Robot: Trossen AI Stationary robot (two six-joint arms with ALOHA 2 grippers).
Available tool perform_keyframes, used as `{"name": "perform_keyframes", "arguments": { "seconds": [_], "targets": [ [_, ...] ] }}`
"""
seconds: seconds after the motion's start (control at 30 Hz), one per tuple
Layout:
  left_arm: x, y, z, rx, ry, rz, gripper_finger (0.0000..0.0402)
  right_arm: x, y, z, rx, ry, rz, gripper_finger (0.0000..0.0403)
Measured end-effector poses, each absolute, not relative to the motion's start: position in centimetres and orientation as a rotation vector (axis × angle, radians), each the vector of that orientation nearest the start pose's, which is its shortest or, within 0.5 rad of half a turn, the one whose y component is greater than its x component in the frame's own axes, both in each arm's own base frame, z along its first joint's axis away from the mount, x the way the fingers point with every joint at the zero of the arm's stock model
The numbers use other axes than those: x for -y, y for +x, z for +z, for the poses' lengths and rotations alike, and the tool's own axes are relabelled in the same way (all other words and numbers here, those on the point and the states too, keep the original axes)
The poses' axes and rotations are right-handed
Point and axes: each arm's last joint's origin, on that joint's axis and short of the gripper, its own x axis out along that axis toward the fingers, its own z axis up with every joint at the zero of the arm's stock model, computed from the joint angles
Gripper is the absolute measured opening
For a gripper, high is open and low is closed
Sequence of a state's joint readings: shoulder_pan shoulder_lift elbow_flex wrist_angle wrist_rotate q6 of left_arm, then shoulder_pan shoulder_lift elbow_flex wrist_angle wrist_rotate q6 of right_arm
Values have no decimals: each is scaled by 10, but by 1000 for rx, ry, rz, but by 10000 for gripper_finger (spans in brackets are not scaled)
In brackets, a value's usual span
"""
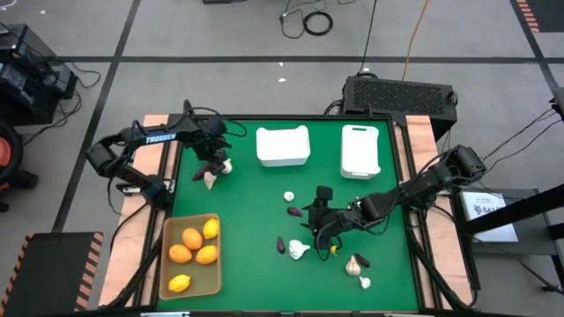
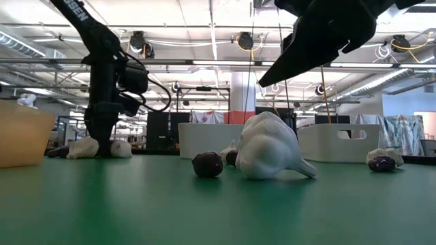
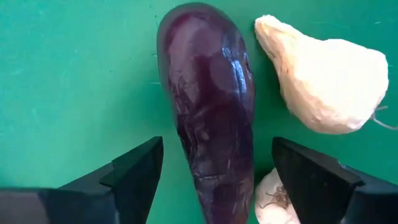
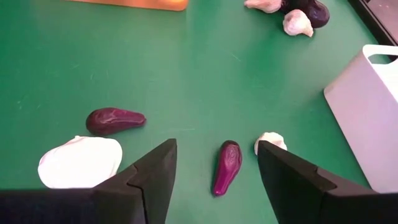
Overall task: Sort produce into baskets
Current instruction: Put the violet eggplant into the left white bin
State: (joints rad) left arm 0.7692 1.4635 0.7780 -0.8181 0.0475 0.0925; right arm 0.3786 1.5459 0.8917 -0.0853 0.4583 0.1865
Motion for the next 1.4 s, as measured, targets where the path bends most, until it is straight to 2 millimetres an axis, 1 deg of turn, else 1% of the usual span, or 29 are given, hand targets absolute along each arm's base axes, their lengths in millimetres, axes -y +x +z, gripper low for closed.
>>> {"name": "perform_keyframes", "arguments": {
  "seconds": [0.27,0.5,0.7,0.87,0.97,1.1,1.3,1.4],
  "targets": [
    [-157,163,161,-1437,-514,536,222,-104,296,203,-663,-119,-140,215],
    [-160,164,165,-1444,-472,582,182,-104,296,203,-664,-119,-140,215],
    [-164,168,183,-1402,-454,593,168,-104,296,203,-667,-131,-136,215],
    [-168,174,206,-1323,-443,625,167,-103,292,207,-672,-156,-132,215],
    [-168,185,220,-1267,-429,632,167,-100,285,211,-700,-183,-158,215],
    [-165,204,237,-1164,-354,609,167,-95,279,214,-716,-232,-237,215],
    [-158,236,270,-978,-194,629,167,-86,278,213,-729,-323,-349,215],
    [-153,254,281,-896,-133,616,167,-79,278,211,-737,-342,-401,215]
  ]
}}
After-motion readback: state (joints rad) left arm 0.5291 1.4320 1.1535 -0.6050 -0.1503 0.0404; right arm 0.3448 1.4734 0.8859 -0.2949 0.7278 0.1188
